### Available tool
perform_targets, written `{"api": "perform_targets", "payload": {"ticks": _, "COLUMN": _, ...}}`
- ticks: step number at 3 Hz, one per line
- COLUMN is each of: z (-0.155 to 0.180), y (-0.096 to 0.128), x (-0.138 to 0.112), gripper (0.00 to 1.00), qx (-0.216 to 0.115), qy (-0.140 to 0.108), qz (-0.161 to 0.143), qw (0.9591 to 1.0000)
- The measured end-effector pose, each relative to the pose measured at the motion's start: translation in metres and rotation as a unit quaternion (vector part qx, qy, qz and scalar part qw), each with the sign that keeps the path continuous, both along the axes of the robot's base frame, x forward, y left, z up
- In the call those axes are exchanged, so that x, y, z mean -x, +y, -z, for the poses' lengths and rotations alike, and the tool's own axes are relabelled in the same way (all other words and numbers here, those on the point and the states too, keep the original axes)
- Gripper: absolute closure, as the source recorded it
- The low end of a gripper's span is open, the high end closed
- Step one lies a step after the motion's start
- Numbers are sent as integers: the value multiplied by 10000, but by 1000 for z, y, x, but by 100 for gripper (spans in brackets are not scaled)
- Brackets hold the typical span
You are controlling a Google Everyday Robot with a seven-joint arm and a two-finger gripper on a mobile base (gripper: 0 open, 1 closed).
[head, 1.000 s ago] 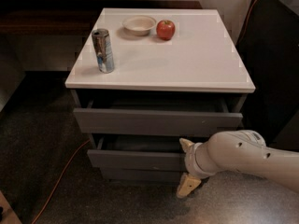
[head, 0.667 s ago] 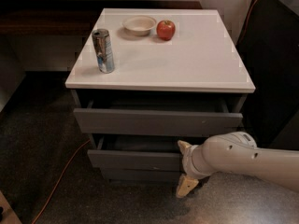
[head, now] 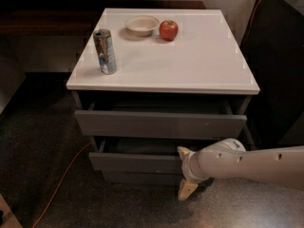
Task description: Place redbull can into middle drawer
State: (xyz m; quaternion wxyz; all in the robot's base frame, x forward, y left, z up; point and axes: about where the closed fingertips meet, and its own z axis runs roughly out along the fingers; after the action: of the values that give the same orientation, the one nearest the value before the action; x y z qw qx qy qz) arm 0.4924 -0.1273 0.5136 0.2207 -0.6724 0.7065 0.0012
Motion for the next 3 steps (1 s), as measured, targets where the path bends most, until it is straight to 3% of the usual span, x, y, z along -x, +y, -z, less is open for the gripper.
{"api": "perform_targets", "payload": {"ticks": 2, "z": 49, "y": 1, "x": -38, "gripper": 0, "qx": -160, "qy": -229, "qz": -260, "qw": 9993}}
{"api": "perform_targets", "payload": {"ticks": 3, "z": 72, "y": 0, "x": -61, "gripper": 0, "qx": -555, "qy": -205, "qz": -236, "qw": 9980}}
